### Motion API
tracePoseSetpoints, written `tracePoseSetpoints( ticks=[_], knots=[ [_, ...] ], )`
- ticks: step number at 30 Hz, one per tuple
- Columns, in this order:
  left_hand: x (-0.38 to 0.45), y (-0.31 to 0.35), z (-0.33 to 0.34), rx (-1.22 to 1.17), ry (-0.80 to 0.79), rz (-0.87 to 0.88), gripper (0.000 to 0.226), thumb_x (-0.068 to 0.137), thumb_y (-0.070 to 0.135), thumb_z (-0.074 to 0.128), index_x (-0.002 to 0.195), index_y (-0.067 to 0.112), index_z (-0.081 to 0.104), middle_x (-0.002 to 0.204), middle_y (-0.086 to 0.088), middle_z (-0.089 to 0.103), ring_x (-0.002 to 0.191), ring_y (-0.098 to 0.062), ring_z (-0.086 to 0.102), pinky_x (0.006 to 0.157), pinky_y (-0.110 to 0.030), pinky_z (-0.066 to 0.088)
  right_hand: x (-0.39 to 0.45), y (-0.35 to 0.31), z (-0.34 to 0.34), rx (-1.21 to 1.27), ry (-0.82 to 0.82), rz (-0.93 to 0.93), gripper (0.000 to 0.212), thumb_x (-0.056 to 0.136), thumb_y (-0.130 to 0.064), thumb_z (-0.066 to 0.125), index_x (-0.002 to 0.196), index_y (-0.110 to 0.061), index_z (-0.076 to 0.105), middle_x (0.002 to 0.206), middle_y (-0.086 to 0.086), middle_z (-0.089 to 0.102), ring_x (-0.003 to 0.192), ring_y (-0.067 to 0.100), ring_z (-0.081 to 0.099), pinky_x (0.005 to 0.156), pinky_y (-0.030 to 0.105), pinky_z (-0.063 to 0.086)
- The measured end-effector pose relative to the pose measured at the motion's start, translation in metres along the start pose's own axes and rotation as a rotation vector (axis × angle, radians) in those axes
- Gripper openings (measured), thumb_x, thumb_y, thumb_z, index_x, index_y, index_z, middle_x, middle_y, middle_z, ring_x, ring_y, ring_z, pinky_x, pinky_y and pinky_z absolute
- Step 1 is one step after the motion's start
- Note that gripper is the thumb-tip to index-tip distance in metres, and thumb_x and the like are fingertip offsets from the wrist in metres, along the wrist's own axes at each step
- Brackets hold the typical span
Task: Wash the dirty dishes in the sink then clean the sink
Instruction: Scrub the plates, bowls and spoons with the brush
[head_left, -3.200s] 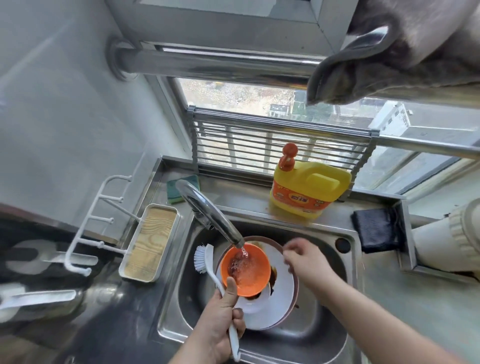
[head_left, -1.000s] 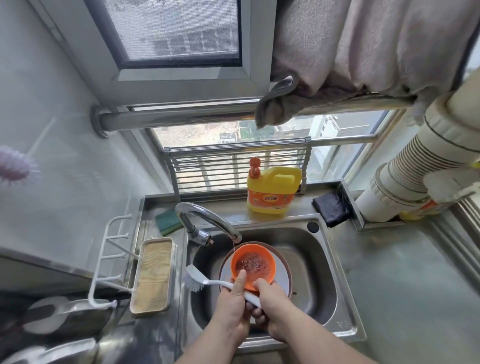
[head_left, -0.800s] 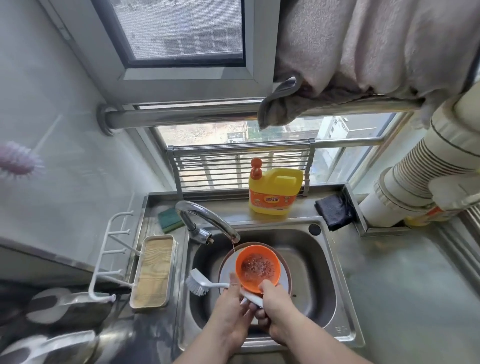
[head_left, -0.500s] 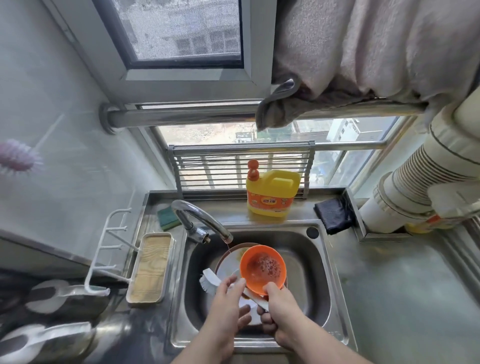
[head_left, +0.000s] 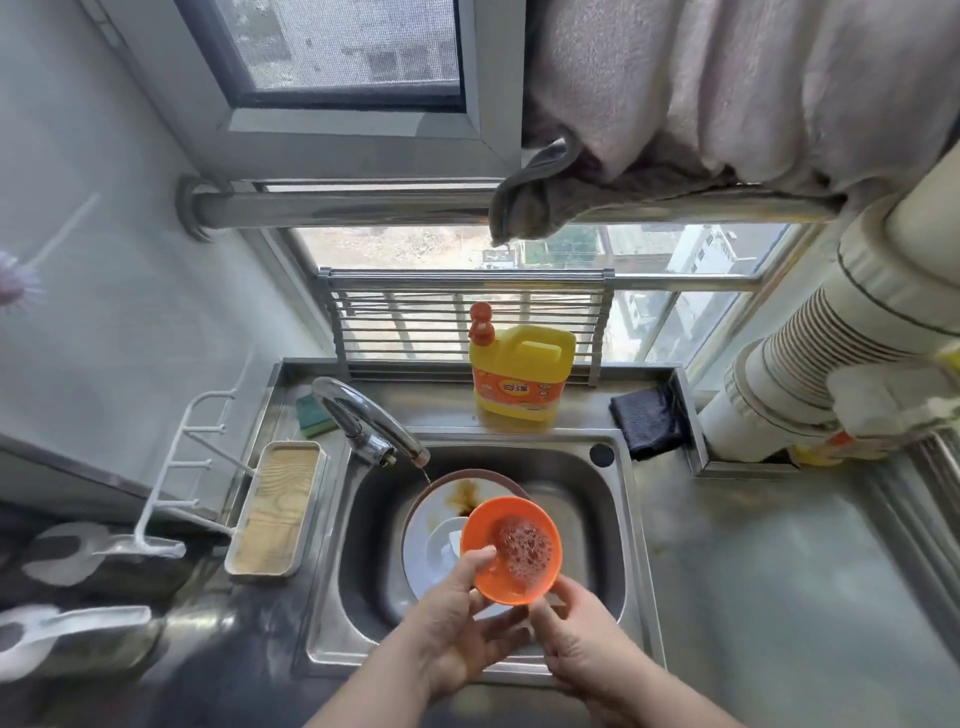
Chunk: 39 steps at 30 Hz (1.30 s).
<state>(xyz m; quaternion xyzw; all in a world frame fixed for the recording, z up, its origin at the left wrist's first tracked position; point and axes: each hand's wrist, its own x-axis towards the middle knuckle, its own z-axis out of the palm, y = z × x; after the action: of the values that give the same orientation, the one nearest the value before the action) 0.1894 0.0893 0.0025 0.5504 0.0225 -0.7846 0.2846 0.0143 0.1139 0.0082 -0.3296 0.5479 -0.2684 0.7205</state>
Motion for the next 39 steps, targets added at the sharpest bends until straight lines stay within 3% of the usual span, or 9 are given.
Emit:
tracePoseSetpoints(
  ticks=[3,8,10,14,18,22,27,31,39],
  knots=[
    [0.002,-0.007,0.003,-0.043,0.007,0.043,0.070,0.075,0.029,0.090,0.132,-0.001,0.062,0.123,-0.030,0.071,0.108,-0.049,0.072,0.088,-0.062,0.061,-0.011,-0.001,-0.031,-0.181,-0.006,0.014,0.075,0.072,-0.054,0.091,0.133,-0.026,0.058,0.075,-0.004,0.071,0.051,-0.003,0.058,0.050,0.010,0.042],
    [0.003,-0.014,0.005,-0.060,0.082,0.147,0.073,0.071,0.031,0.087,0.133,0.004,0.062,0.120,-0.024,0.074,0.097,-0.038,0.076,0.079,-0.050,0.063,-0.021,0.001,-0.076,-0.085,0.030,0.093,0.026,0.104,-0.002,0.054,0.125,-0.012,0.065,0.056,0.003,0.048,0.042,0.015,0.035,0.037,0.022,0.024],
    [0.004,-0.014,0.000,-0.069,0.098,0.190,0.072,0.070,0.034,0.086,0.132,0.006,0.062,0.114,-0.021,0.077,0.094,-0.036,0.078,0.084,-0.052,0.063,-0.026,-0.002,-0.089,-0.034,0.066,0.144,0.022,0.109,-0.005,0.047,0.124,-0.010,0.062,0.059,0.006,0.039,0.043,0.017,0.036,0.040,0.018,0.023],
    [0.009,-0.010,-0.012,-0.110,0.127,0.266,0.064,0.081,0.045,0.080,0.134,0.015,0.062,0.118,-0.018,0.077,0.100,-0.034,0.078,0.082,-0.050,0.063,-0.033,-0.017,-0.109,-0.250,0.075,0.046,0.028,0.109,-0.006,0.046,0.125,-0.023,0.061,0.069,-0.005,0.061,0.049,0.011,0.052,0.043,0.024,0.038],
    [0.016,-0.002,-0.022,-0.087,0.141,0.307,0.066,0.089,0.064,0.064,0.139,0.022,0.059,0.124,-0.014,0.075,0.113,-0.035,0.073,0.087,-0.052,0.062,-0.035,-0.046,-0.116,-0.666,0.145,-0.183,0.030,0.102,-0.046,0.057,0.128,-0.060,0.060,0.114,-0.030,0.072,0.109,-0.011,0.064,0.092,0.012,0.044],
    [0.021,0.010,-0.033,-0.016,0.174,0.339,0.062,0.094,0.073,0.047,0.141,0.033,0.054,0.126,-0.009,0.075,0.118,-0.035,0.070,0.084,-0.049,0.063,-0.029,-0.062,-0.090,-0.951,0.073,-0.217,0.035,0.102,-0.058,0.051,0.131,-0.076,0.047,0.089,-0.039,0.068,0.088,-0.007,0.066,0.078,0.008,0.047],
    [0.020,0.026,-0.049,0.099,0.154,0.323,0.053,0.101,0.071,0.043,0.130,0.034,0.068,0.119,-0.002,0.078,0.114,-0.027,0.071,0.070,-0.039,0.063,-0.022,-0.062,-0.033,-1.120,0.058,-0.224,0.039,0.103,-0.057,0.047,0.136,-0.076,0.036,0.098,-0.029,0.065,0.092,0.000,0.062,0.082,0.027,0.055],
    [0.015,0.040,-0.066,0.200,0.080,0.361,0.047,0.102,0.067,0.045,0.127,0.035,0.070,0.119,-0.001,0.077,0.117,-0.028,0.069,0.074,-0.038,0.063,-0.015,-0.058,0.002,-1.291,0.094,-0.227,0.039,0.106,-0.053,0.041,0.139,-0.067,0.024,0.104,-0.012,0.064,0.096,0.015,0.062,0.076,0.040,0.058],
    [0.015,0.071,-0.093,0.243,-0.035,0.275,0.028,0.112,0.038,0.047,0.123,0.050,0.070,0.133,-0.009,0.068,0.121,-0.036,0.068,0.087,-0.051,0.064,-0.015,-0.047,0.049,-1.440,0.190,-0.136,0.042,0.109,-0.049,0.033,0.149,-0.056,0.021,0.098,-0.006,0.054,0.082,0.022,0.054,0.060,0.035,0.039]
  ],
)
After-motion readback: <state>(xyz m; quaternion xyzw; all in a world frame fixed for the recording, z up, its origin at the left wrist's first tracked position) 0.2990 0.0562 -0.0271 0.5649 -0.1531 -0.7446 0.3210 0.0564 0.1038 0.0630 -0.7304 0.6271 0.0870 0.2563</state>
